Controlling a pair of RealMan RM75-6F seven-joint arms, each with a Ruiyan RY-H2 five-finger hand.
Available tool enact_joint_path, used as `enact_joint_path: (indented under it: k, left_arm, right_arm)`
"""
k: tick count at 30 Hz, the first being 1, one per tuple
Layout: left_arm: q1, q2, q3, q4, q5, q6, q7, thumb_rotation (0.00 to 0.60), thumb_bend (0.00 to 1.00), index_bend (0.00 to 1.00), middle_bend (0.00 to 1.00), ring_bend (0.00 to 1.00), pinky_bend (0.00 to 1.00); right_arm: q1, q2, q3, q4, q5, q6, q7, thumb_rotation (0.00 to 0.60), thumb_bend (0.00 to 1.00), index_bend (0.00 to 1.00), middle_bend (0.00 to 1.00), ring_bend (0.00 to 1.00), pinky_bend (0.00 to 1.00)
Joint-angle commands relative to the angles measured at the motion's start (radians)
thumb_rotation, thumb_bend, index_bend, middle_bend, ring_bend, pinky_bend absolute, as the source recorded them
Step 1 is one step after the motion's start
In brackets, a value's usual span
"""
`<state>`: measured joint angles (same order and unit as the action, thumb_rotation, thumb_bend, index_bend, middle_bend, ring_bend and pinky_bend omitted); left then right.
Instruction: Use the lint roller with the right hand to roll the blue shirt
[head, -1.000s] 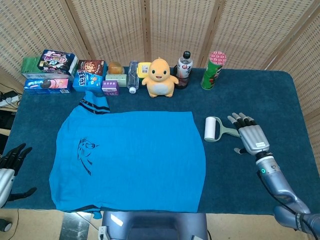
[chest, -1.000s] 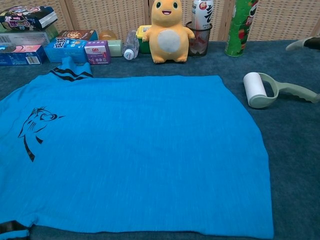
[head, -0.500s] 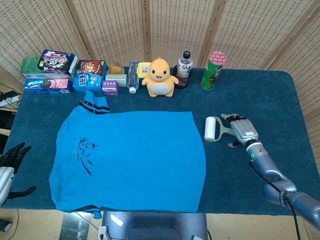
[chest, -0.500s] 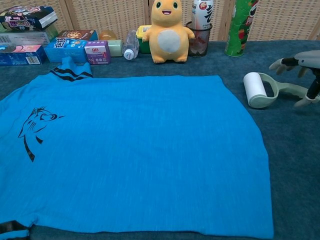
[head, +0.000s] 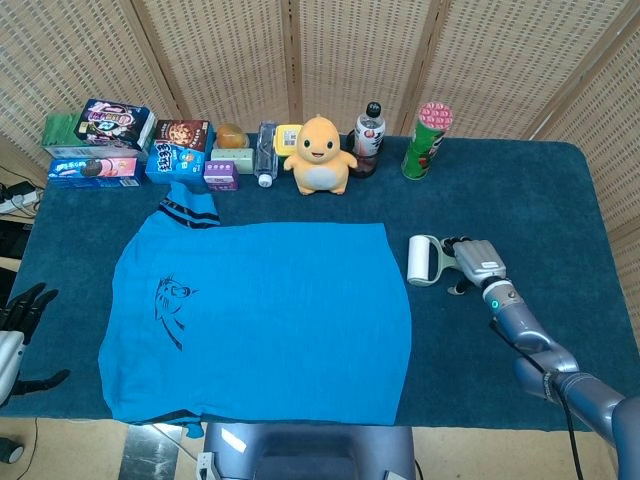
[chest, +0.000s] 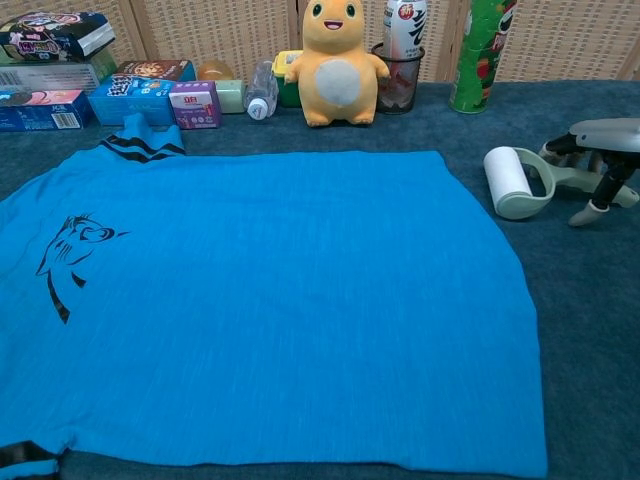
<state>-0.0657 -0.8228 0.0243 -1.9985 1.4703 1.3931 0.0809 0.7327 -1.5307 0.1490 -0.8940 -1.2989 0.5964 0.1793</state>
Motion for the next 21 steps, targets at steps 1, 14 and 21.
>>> enact_joint_path:
  k: [1, 14, 21]
  left_arm:
    - [0.0, 0.0, 0.0, 0.0, -0.001, -0.001, -0.001, 0.6, 0.12, 0.0, 0.0, 0.0, 0.13]
    - [0.005, 0.002, 0.005, -0.003, 0.01, 0.008, -0.007, 0.6, 0.12, 0.0, 0.0, 0.0, 0.13]
    - [0.008, 0.004, 0.009, -0.003, 0.02, 0.013, -0.012, 0.6, 0.12, 0.0, 0.0, 0.0, 0.13]
  right_arm:
    - [0.002, -0.005, 0.0, 0.005, -0.001, 0.004, 0.003, 0.6, 0.35, 0.38, 0.5, 0.42, 0.52]
    - [-0.011, -0.033, -0.019, 0.042, -0.035, 0.076, 0.017, 0.6, 1.0, 0.58, 0.73, 0.71, 0.89]
    - [-0.041, -0.016, -0.019, 0.012, -0.097, 0.235, 0.059, 0.6, 1.0, 0.57, 0.71, 0.78, 1.0]
